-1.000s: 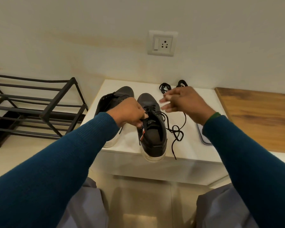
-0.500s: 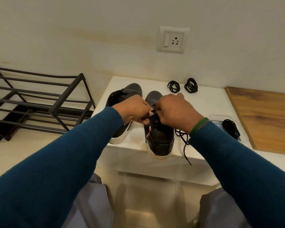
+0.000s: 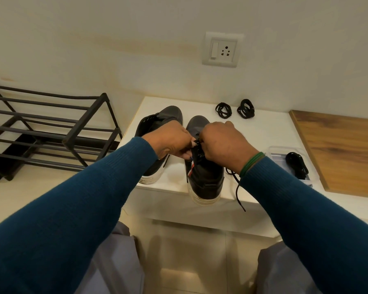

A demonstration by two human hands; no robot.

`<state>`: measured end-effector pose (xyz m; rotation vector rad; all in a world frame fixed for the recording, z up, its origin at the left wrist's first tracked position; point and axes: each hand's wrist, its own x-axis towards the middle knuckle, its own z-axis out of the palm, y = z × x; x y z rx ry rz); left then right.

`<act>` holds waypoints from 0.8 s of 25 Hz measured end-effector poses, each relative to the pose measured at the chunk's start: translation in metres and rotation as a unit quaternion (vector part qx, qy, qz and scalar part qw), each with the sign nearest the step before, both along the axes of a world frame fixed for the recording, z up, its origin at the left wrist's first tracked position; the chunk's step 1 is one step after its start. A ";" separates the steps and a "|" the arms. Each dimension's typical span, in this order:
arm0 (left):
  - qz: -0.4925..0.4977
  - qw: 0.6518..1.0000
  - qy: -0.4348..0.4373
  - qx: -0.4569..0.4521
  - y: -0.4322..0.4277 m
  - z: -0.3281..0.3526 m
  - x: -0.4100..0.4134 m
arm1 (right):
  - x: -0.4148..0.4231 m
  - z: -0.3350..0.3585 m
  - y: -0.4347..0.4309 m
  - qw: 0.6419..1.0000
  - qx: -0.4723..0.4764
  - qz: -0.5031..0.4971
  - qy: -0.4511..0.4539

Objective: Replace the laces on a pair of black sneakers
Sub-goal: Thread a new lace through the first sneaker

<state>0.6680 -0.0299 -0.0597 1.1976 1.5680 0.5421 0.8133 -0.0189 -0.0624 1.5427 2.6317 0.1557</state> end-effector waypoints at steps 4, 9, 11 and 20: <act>0.010 1.000 -0.003 -0.007 0.000 -0.002 0.005 | -0.004 -0.005 0.000 1.000 0.012 0.008 -0.010; 0.032 0.992 -0.102 -0.071 -0.003 -0.006 -0.002 | 0.007 -0.013 0.003 0.979 -0.029 -0.042 0.199; 0.020 0.997 -0.063 -0.031 -0.004 -0.008 0.005 | 0.014 -0.014 0.008 0.970 -0.066 -0.019 0.232; -0.107 0.916 0.279 0.268 0.000 0.010 -0.018 | 0.030 -0.017 0.013 0.978 -0.079 0.011 0.190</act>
